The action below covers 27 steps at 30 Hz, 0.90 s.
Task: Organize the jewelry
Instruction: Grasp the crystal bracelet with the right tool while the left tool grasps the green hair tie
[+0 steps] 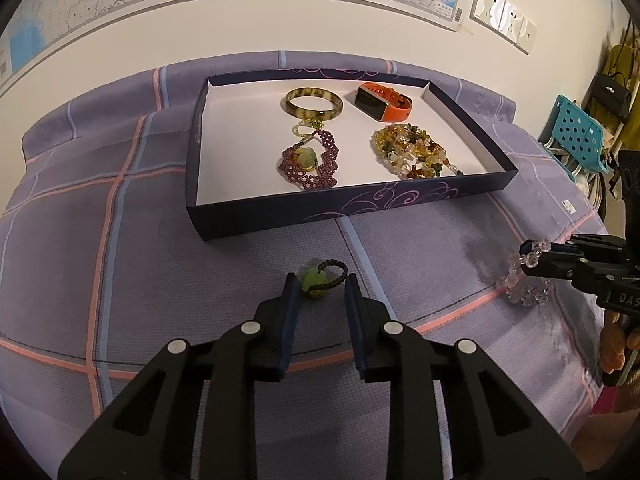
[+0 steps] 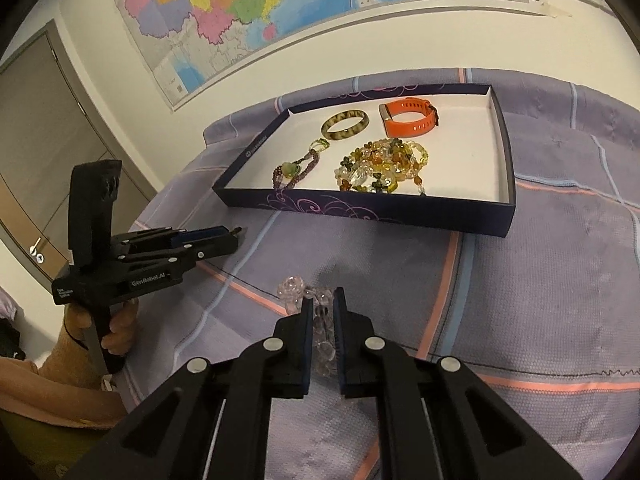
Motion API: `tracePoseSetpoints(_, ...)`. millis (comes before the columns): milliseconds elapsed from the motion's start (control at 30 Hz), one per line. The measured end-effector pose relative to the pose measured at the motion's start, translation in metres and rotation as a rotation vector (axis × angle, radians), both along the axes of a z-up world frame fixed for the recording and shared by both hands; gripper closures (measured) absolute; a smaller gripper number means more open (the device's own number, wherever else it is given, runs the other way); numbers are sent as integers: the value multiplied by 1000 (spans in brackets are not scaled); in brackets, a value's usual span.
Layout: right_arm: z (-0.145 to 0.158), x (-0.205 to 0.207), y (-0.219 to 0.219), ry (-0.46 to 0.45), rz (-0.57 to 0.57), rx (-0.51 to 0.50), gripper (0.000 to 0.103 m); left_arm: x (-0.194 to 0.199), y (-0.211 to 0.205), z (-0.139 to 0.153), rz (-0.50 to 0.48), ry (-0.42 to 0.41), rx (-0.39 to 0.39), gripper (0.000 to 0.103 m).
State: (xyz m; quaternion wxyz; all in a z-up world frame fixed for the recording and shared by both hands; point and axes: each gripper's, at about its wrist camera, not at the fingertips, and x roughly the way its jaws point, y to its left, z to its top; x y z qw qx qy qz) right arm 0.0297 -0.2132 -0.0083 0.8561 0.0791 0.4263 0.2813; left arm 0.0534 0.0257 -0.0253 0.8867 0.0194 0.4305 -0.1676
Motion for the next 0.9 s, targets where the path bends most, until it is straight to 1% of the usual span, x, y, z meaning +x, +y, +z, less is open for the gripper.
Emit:
tracePoseSetpoints(400, 10, -1, -6, -13, -6, 53, 95, -1, 0, 1, 3, 5, -32, 79)
tracePoseSetpoints(733, 19, 0, -10, -24, -10, 92, 95, -5, -1, 5, 0, -9, -44, 79)
tracePoseSetpoints(900, 24, 0, -12, -38, -13, 105, 95, -7, -2, 7, -4, -13, -49, 82)
